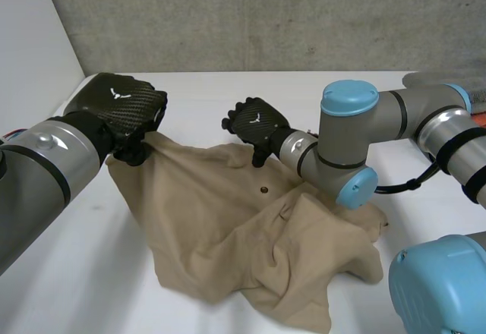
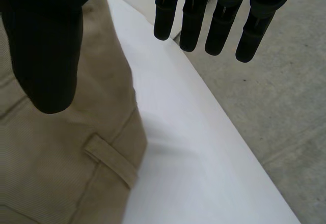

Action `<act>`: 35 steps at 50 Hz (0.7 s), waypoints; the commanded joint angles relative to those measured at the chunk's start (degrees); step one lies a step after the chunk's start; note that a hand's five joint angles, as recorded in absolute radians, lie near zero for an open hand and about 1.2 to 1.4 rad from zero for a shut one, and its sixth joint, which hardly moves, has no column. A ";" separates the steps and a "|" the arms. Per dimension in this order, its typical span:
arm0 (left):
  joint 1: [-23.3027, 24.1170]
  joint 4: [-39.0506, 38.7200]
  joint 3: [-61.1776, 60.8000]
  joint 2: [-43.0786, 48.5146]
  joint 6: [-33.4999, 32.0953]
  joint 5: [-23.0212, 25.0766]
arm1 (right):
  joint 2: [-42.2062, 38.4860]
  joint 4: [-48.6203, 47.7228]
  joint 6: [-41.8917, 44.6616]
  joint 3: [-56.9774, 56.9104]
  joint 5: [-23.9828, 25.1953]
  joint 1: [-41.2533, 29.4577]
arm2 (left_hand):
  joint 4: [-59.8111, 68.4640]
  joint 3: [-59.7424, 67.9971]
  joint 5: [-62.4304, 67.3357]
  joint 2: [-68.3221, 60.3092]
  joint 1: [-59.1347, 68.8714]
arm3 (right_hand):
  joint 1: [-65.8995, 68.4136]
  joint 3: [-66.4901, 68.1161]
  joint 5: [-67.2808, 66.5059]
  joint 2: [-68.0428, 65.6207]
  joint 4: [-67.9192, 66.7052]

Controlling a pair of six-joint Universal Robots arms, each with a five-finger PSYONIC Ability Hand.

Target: Fold the laundry.

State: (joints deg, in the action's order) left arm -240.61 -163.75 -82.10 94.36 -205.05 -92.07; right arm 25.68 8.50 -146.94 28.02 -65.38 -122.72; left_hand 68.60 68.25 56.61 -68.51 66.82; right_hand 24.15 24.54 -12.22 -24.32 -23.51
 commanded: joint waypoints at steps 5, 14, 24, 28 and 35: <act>0.50 -0.08 0.10 -0.49 0.26 -0.57 | -2.74 0.73 -0.19 -0.86 3.15 0.38 | 11.40 11.75 13.39 -11.49 13.18 | 19.46 19.07 -21.39 -19.29 -20.10; -0.20 -4.64 1.59 -0.32 0.00 -0.21 | -3.54 -8.74 -2.47 -8.77 -4.21 0.29 | 11.40 11.75 13.39 -11.49 13.18 | 55.85 55.46 -57.78 -55.68 -56.49; -5.66 -21.43 24.42 7.59 -0.71 -3.28 | 15.26 -33.98 -9.24 -8.52 -23.48 0.99 | 11.40 11.75 13.39 -11.49 13.18 | 55.85 55.46 -57.78 -55.68 -56.49; -4.60 -21.52 35.76 11.19 1.84 -6.01 | 22.65 -36.00 -9.41 -3.34 -24.62 1.08 | 11.40 11.75 13.39 -11.49 13.18 | 55.85 55.46 -57.78 -55.68 -56.49; -3.90 -21.52 42.99 15.59 7.90 -7.07 | 30.13 -36.09 -9.06 8.35 -24.36 1.52 | 11.40 11.75 13.39 -11.49 13.18 | 55.85 55.46 -57.78 -55.68 -56.49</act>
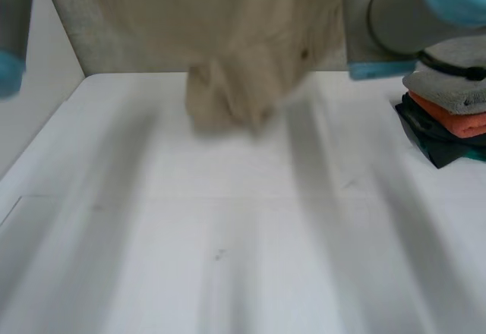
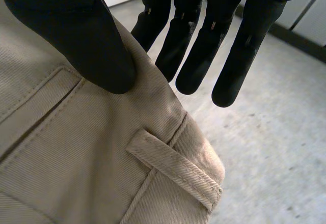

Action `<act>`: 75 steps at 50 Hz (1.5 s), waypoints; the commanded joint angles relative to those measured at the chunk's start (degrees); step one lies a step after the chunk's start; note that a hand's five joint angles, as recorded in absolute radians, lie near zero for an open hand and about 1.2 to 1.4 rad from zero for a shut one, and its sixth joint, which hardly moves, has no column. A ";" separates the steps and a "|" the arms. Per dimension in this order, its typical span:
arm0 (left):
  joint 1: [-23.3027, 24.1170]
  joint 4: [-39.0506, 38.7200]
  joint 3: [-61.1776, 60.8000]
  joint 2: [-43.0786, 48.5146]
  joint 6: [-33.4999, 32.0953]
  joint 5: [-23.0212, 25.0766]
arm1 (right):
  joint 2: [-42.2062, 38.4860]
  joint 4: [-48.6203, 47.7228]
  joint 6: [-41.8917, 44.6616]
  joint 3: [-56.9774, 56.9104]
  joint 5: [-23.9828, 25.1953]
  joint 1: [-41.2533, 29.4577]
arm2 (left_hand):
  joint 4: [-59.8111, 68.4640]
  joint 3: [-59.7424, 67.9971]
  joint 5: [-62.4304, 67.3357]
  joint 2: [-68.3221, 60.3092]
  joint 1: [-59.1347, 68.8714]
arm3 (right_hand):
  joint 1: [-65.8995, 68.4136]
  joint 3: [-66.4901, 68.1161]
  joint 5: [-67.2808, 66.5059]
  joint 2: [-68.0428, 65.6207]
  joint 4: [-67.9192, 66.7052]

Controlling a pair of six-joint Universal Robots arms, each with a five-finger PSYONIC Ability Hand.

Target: Fold the laundry.

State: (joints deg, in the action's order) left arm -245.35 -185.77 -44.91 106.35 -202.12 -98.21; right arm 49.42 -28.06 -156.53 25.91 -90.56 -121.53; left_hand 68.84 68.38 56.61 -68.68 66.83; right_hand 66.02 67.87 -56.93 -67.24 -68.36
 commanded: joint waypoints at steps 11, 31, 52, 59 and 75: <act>-1.18 0.58 -15.80 4.91 7.44 0.82 | 10.17 1.08 0.79 37.61 5.48 1.91 | 11.16 11.62 13.39 -11.32 13.17 | 13.98 12.13 -13.07 -12.76 -11.64; -0.04 -4.43 -44.57 11.07 -3.19 7.51 | 6.74 3.80 16.87 63.12 2.85 -1.78 | 6.85 7.31 9.08 -7.01 8.86 | -20.79 -22.64 21.71 22.02 23.14; -4.96 -1.01 -47.73 6.67 -4.95 9.87 | 15.19 30.07 -14.94 59.78 5.39 7.01 | -49.88 -49.42 -47.66 49.72 -47.87 | -38.21 -40.06 39.13 39.43 40.56; -5.58 1.11 -46.50 9.48 -4.42 12.25 | 13.78 28.24 -14.15 58.90 5.49 7.19 | -49.55 -49.08 -47.32 49.38 -47.53 | -38.02 -39.87 38.93 39.24 40.36; -4.17 1.55 -35.17 21.43 -4.86 11.02 | -0.20 17.95 -7.21 50.47 -1.54 1.83 | -37.81 -37.34 -35.58 37.64 -35.79 | -5.16 -7.01 6.07 6.38 7.50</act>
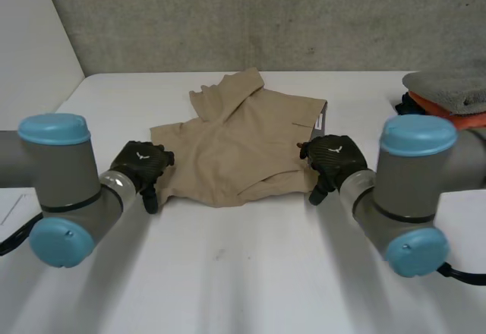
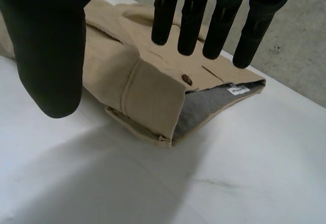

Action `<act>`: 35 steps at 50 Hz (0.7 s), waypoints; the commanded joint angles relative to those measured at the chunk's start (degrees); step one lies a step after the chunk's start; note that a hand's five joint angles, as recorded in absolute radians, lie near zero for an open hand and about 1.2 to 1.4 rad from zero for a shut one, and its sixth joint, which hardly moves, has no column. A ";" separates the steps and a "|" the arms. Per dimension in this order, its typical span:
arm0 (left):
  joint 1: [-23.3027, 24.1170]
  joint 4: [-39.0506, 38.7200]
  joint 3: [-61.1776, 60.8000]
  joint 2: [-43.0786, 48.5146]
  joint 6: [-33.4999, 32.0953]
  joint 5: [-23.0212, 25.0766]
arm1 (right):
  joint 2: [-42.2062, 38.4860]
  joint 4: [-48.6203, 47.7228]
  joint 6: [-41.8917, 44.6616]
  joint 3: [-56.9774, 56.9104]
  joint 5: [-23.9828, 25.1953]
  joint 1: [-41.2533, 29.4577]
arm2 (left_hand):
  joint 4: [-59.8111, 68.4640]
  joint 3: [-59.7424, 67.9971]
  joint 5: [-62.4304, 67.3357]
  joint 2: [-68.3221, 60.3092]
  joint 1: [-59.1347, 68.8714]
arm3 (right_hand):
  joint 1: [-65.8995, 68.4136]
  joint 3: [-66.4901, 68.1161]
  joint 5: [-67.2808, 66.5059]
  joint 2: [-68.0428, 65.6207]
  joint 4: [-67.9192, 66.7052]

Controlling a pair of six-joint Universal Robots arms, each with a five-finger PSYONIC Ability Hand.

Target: Fold the laundry.

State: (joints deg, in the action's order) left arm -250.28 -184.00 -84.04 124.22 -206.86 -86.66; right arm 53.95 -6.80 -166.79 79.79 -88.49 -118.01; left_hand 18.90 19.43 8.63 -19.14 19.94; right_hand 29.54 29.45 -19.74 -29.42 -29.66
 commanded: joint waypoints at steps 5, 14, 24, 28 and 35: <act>1.28 -0.48 6.08 4.80 -0.13 1.31 | -3.68 -4.89 4.37 -2.45 -3.88 -1.96 | 60.11 59.59 60.38 -59.88 59.08 | 50.46 50.55 -50.26 -50.58 -50.34; 1.19 7.07 2.05 -5.29 -4.69 1.22 | 8.96 1.60 17.45 4.49 -0.19 0.93 | 61.10 60.57 61.37 -60.86 60.06 | 50.46 50.55 -50.26 -50.58 -50.34; 5.23 32.81 -8.59 -23.05 -16.82 2.80 | 22.33 30.85 40.82 11.69 7.10 6.21 | 61.10 60.57 61.37 -60.86 60.06 | 50.46 50.55 -50.26 -50.58 -50.34; 6.99 37.75 -10.09 -24.82 -19.20 5.26 | 23.83 34.14 46.90 14.69 10.79 7.62 | 61.10 60.57 61.37 -60.86 60.06 | 50.46 50.55 -50.26 -50.58 -50.34; 8.31 33.37 -5.80 -22.54 -19.55 5.01 | 22.60 28.69 43.40 14.95 9.13 8.41 | 8.78 8.25 9.04 -8.54 7.74 | 50.46 50.55 -50.26 -50.58 -50.34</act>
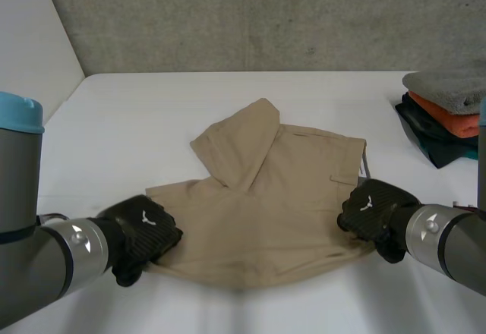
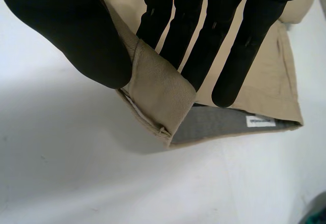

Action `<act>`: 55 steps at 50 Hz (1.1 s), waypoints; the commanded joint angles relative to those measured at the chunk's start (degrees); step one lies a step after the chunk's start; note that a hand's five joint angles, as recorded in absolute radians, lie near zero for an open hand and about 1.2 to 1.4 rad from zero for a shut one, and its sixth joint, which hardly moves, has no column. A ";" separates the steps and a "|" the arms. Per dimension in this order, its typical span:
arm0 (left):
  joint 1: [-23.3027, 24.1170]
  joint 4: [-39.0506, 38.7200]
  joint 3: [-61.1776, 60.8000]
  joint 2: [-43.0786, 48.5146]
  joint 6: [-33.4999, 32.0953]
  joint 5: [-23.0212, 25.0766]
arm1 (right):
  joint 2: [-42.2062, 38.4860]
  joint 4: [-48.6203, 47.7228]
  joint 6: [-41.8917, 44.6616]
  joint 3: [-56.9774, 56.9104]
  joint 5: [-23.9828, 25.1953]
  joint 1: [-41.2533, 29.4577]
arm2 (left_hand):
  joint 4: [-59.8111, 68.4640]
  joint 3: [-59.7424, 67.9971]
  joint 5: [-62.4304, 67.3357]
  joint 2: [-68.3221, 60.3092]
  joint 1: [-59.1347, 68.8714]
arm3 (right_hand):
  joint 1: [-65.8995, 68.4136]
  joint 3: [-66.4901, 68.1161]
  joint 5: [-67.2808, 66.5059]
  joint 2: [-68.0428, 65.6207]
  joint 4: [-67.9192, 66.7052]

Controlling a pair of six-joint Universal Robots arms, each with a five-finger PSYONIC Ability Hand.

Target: Fold the laundry.

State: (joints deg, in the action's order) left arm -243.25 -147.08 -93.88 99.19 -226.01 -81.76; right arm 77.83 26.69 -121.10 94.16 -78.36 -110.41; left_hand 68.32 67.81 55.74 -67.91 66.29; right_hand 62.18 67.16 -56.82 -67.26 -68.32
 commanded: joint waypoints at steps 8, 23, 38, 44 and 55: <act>0.58 -17.35 17.57 11.63 1.45 1.68 | -3.03 -7.18 -4.58 -0.03 -2.15 0.81 | -56.60 -56.08 -54.02 56.19 -54.57 | 17.82 12.84 -13.18 -12.74 -11.68; -1.79 -21.59 55.98 45.90 0.93 9.07 | -6.81 -12.45 -7.13 -0.38 -3.29 -0.77 | -36.60 -36.08 -34.02 36.18 -34.56 | 17.82 12.84 -13.18 -12.74 -11.68; -3.29 -15.61 77.96 62.88 -8.48 15.75 | -9.19 -13.69 -7.39 -0.20 -3.56 -0.07 | -26.84 -26.32 -24.26 26.43 -24.81 | 17.82 12.84 -13.18 -12.74 -11.68; -3.03 -13.24 81.21 64.55 -8.74 18.47 | -8.84 -13.69 -7.39 -0.29 -3.56 0.20 | -24.82 -24.30 -22.24 24.40 -22.78 | 17.82 12.84 -13.18 -12.74 -11.68; -2.23 -4.54 88.51 69.12 -15.77 17.69 | -8.40 -13.86 -7.13 -0.47 -3.56 0.37 | -5.81 -5.29 -3.23 5.40 -3.78 | 17.82 12.84 -13.18 -12.74 -11.68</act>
State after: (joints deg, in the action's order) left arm -245.83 -155.26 -8.14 166.36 -237.87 -63.43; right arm 69.27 12.91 -128.44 93.79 -81.91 -110.11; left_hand 49.84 49.91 39.56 -50.04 50.39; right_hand 62.98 68.03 -56.82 -67.26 -68.32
